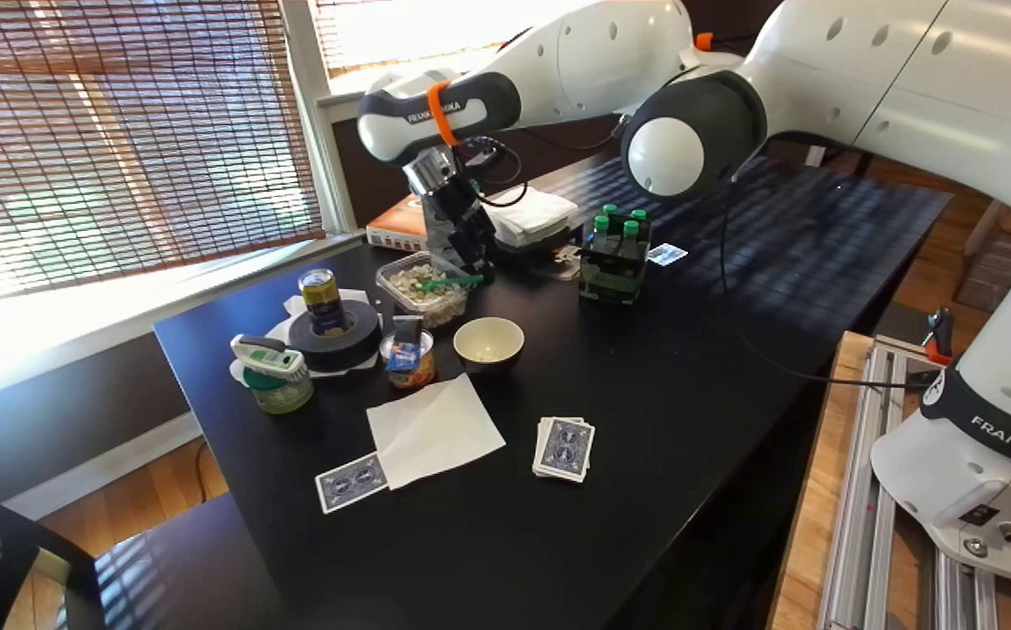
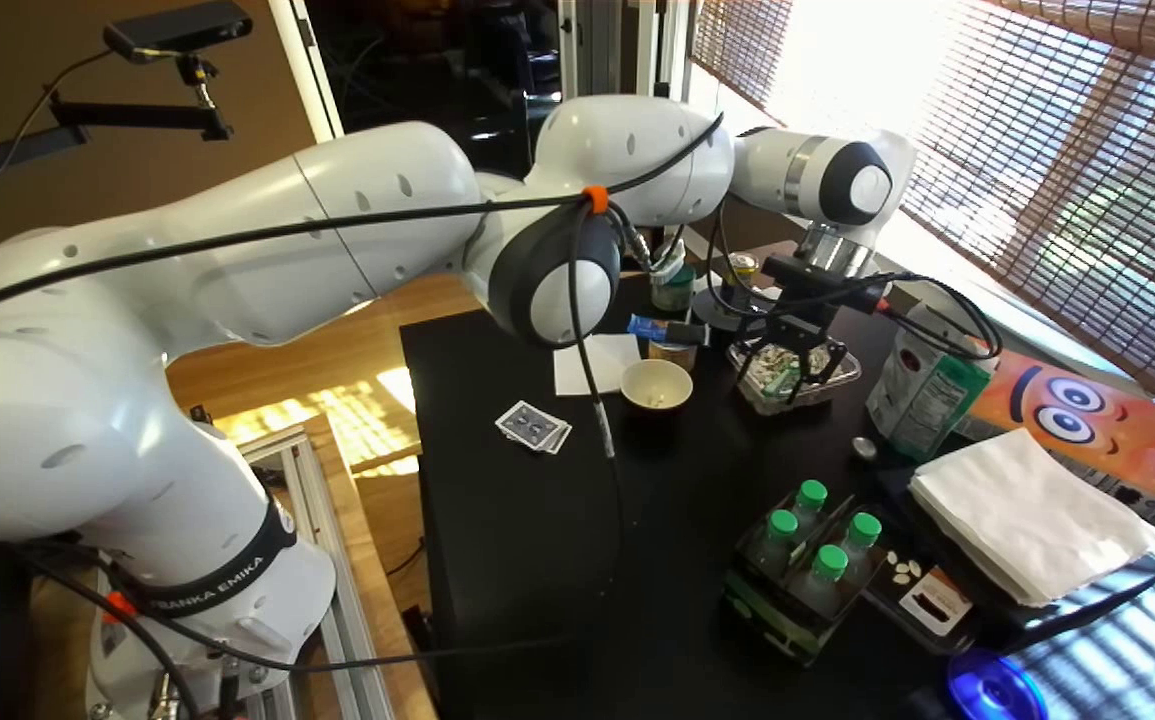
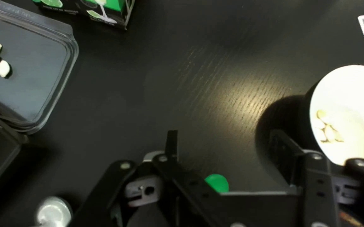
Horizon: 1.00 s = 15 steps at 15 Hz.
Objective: Use the green spoon to remove some contents from the clear container then place them back in the container.
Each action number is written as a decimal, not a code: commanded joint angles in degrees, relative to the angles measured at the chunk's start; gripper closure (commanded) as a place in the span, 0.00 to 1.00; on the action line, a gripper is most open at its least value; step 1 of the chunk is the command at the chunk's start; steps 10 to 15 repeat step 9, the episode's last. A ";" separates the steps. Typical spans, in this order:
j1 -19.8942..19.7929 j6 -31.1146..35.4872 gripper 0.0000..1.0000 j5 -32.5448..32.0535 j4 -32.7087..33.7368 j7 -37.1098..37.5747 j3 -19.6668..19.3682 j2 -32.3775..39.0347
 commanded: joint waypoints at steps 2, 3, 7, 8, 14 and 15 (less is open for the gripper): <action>-1.15 2.11 0.00 1.19 0.50 0.68 1.32 -0.75; -1.40 0.89 0.00 1.34 0.04 0.09 1.49 -1.51; -1.13 -0.01 0.00 0.14 -0.25 -4.73 1.32 -1.72; -1.16 -0.38 0.00 0.15 -0.23 -5.66 1.36 -2.09; -1.15 -0.55 0.00 0.16 -0.23 -6.08 1.40 -2.33; -1.15 -0.55 0.00 0.16 -0.23 -6.08 1.40 -2.33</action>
